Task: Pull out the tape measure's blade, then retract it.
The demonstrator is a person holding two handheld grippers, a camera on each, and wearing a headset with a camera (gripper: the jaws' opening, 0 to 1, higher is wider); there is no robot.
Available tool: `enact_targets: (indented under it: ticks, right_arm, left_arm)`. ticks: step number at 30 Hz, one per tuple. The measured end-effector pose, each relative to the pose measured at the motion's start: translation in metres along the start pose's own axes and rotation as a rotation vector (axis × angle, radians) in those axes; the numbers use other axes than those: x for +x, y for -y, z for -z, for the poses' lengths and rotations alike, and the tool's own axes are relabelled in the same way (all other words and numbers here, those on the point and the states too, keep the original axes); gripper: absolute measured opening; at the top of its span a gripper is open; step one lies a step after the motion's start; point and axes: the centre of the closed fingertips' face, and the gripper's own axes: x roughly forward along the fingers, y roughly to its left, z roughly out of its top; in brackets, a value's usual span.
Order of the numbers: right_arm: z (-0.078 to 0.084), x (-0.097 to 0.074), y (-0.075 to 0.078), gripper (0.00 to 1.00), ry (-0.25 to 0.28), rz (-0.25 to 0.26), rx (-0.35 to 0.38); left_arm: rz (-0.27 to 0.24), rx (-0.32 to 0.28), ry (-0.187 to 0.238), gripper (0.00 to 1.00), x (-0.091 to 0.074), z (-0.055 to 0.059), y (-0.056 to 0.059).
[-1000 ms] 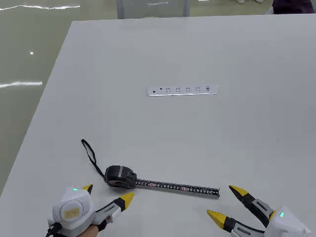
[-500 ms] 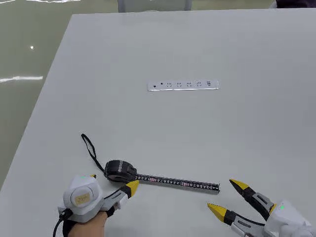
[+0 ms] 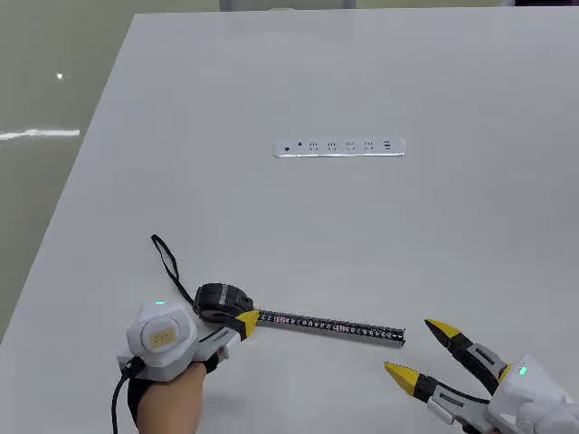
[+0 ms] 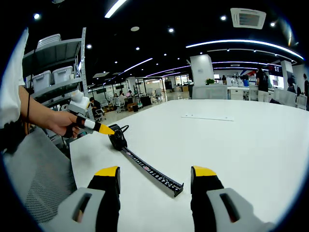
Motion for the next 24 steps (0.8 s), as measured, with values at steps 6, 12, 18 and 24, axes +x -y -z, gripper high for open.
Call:
enact_targets:
  ticks: [6,12,18,24]
  right_arm:
    - [0.001,0.0,0.0,0.59,-0.004,-0.001,0.001]
    - [0.003,0.0,0.001,0.59,-0.008,-0.001,0.003]
    - [0.005,-0.001,0.001,0.59,-0.01,0.001,0.009]
    - [0.007,-0.001,-0.001,0.58,-0.011,-0.004,0.014]
  left_arm:
    - [-0.003,-0.012,-0.006,0.81,0.004,0.001,0.002]
    - [-0.003,-0.02,-0.009,0.81,0.009,0.001,0.005]
    - [-0.017,-0.036,-0.012,0.81,0.012,0.001,0.004]
    - [-0.027,-0.057,-0.014,0.8,0.016,0.0,0.005]
